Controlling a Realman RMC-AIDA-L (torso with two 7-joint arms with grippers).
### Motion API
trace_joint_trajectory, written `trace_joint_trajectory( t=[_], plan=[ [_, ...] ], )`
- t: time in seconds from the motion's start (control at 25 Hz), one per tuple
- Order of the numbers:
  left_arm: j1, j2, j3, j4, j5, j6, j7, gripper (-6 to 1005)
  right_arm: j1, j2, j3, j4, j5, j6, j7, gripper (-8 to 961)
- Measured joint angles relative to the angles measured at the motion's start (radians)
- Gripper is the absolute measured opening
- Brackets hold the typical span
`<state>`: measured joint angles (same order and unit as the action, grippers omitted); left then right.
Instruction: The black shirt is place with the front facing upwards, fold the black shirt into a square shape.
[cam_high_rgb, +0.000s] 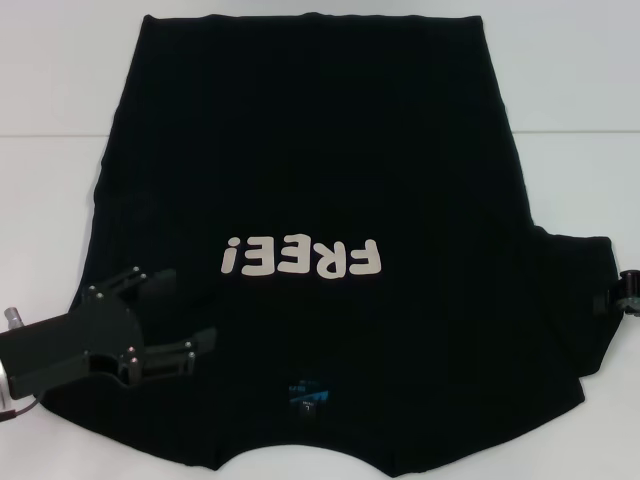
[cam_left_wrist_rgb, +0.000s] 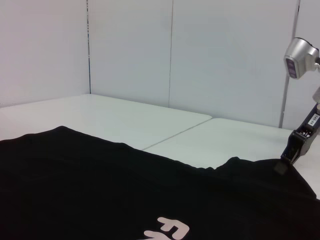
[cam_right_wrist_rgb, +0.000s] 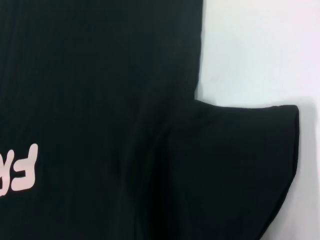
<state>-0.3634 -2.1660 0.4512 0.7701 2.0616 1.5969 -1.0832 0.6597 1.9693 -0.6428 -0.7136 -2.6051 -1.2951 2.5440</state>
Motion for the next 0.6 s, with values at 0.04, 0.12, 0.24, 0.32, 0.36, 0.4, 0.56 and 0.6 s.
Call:
trace_joint_trajectory(
  t=[0.04, 0.12, 0.24, 0.32, 0.36, 0.4, 0.56, 0.6],
  plan=[
    [0.001, 0.000, -0.001, 0.000, 0.000, -0.001, 0.000, 944, 0.001, -0.001, 0.001, -0.001, 0.001, -0.001, 0.000, 161],
    [0.002, 0.000, -0.002, 0.000, 0.000, -0.002, -0.001, 944, 0.001, -0.003, 0.005, -0.008, 0.003, -0.005, 0.000, 96],
    [0.005, 0.000, -0.002, -0.001, 0.000, -0.005, -0.001, 944, -0.003, -0.004, 0.011, -0.048, 0.007, -0.019, 0.001, 65],
    [0.007, 0.000, -0.005, -0.001, 0.000, -0.005, -0.001, 943, -0.005, -0.004, 0.014, -0.066, 0.011, -0.025, 0.001, 66],
    [0.007, 0.000, -0.011, -0.002, 0.000, -0.005, -0.001, 943, -0.007, -0.005, 0.017, -0.078, 0.015, -0.030, 0.000, 67],
    [0.007, 0.000, -0.011, -0.002, 0.000, -0.005, -0.001, 943, -0.010, -0.005, 0.021, -0.093, 0.022, -0.032, 0.000, 67],
    [0.007, 0.000, -0.016, -0.004, 0.000, -0.002, -0.001, 943, -0.010, -0.010, 0.023, -0.118, 0.063, -0.044, -0.009, 67],
    [0.008, 0.000, -0.016, -0.004, 0.000, -0.002, -0.001, 943, -0.006, -0.010, 0.021, -0.122, 0.070, -0.049, -0.012, 67]
  ],
)
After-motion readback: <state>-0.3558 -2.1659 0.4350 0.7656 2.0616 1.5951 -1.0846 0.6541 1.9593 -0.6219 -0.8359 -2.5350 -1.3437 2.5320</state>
